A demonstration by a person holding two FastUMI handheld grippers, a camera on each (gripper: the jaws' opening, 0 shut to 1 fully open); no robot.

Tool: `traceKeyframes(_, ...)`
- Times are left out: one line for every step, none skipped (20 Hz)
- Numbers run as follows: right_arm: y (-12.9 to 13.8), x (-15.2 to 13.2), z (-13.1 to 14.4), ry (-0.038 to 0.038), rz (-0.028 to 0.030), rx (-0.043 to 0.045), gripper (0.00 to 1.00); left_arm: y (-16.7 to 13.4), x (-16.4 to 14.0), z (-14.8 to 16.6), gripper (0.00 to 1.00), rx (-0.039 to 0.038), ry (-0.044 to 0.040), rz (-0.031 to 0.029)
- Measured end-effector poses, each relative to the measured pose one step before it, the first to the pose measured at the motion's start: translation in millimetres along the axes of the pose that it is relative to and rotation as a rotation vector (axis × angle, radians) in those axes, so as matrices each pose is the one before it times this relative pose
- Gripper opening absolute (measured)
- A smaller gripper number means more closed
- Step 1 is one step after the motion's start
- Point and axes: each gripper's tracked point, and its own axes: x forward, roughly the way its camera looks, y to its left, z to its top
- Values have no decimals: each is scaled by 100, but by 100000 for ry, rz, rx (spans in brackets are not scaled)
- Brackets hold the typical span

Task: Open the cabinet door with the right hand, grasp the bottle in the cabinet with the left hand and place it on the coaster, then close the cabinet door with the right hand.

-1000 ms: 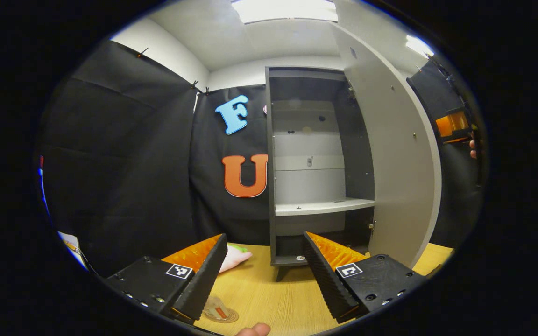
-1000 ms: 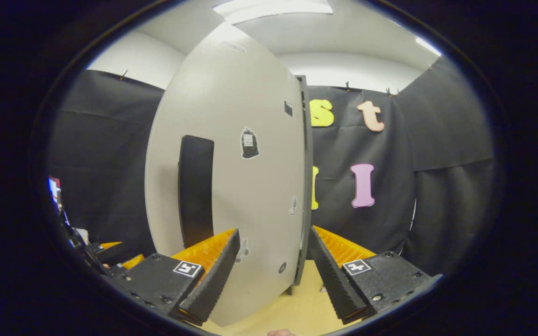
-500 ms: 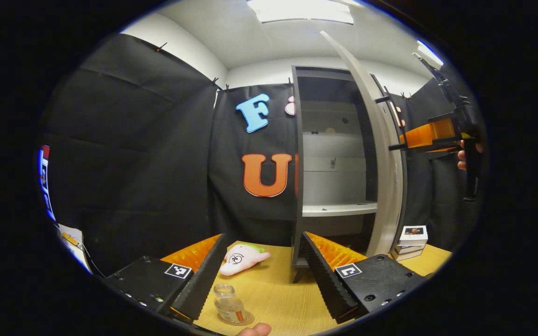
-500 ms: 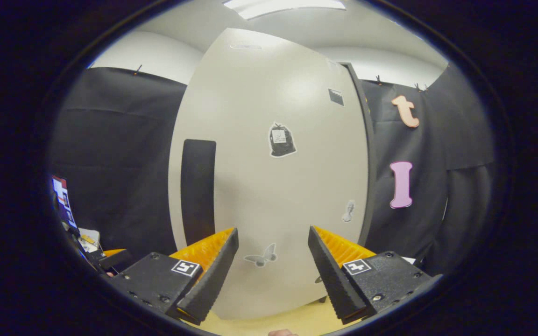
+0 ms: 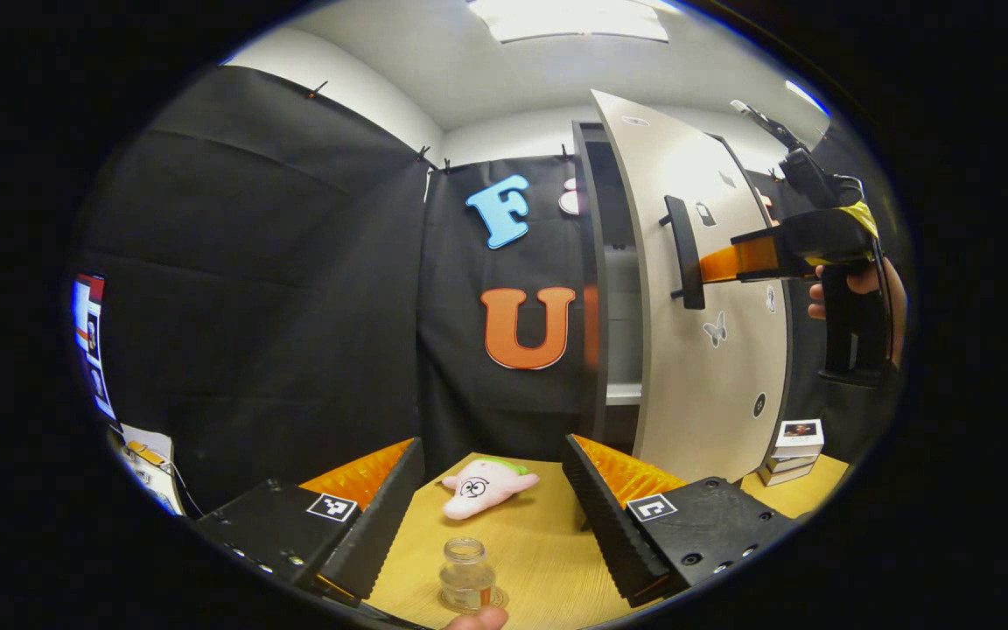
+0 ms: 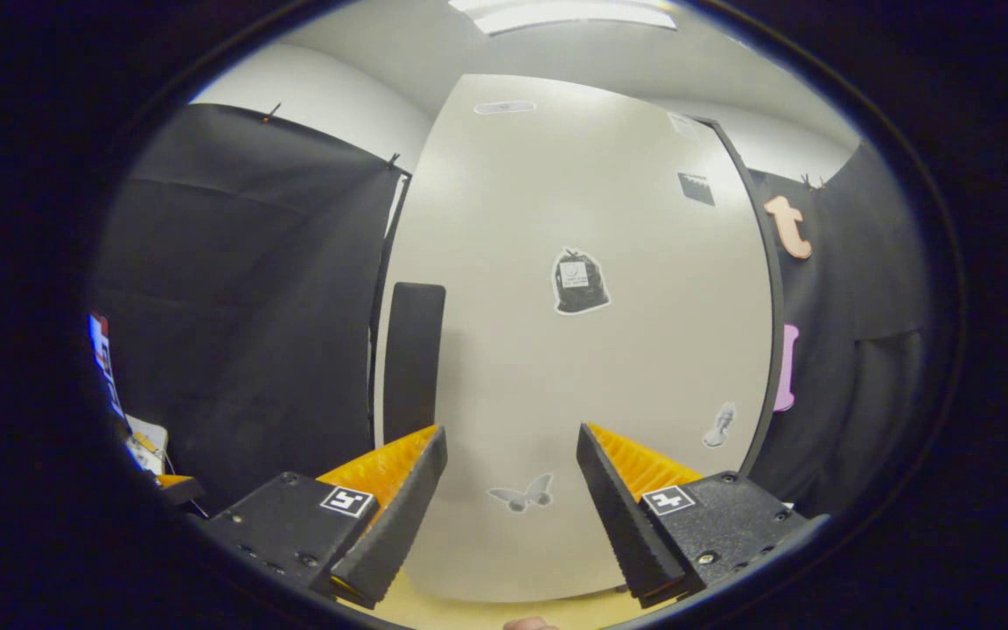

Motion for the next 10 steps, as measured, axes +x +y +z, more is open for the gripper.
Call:
traceKeyframes(-204, -411, -54, -173, -252, 753, 95, -175, -119, 110, 96, 259, 45, -239)
traceKeyframes(-188, -432, 15, -646, 268, 212, 97, -162, -91, 28, 96, 126, 44, -388)
traceKeyframes(-187, -498, 15, -480, 248, -509, 98, -210, -149, 197, 96, -111, -105, -366)
traceKeyframes(-249, -795, 34, -529, -141, -560, 97, -316, -122, 133, 96, -390, -71, -611)
traceKeyframes(-325, -830, -41, -462, -197, -175, 97, -251, -56, -53, 96, -477, 244, -576)
traceKeyframes(-401, -913, -289, -253, -521, 434, 97, -253, -124, 47, 96, -223, 173, -361)
traceKeyframes(-386, -903, -94, -247, -308, 669, 97, -269, -192, 117, 96, -33, -50, -268)
traceKeyframes(-440, -900, -136, 88, -616, 428, 97, -318, -169, 102, 96, 113, -105, -423)
traceKeyframes(-630, -916, -86, 57, -1080, 216, 97, -282, -47, 130, 96, 357, 2, -778)
traceKeyframes(-714, -876, -13, -168, -1129, 273, 97, -290, 18, 144, 96, 258, -108, -635)
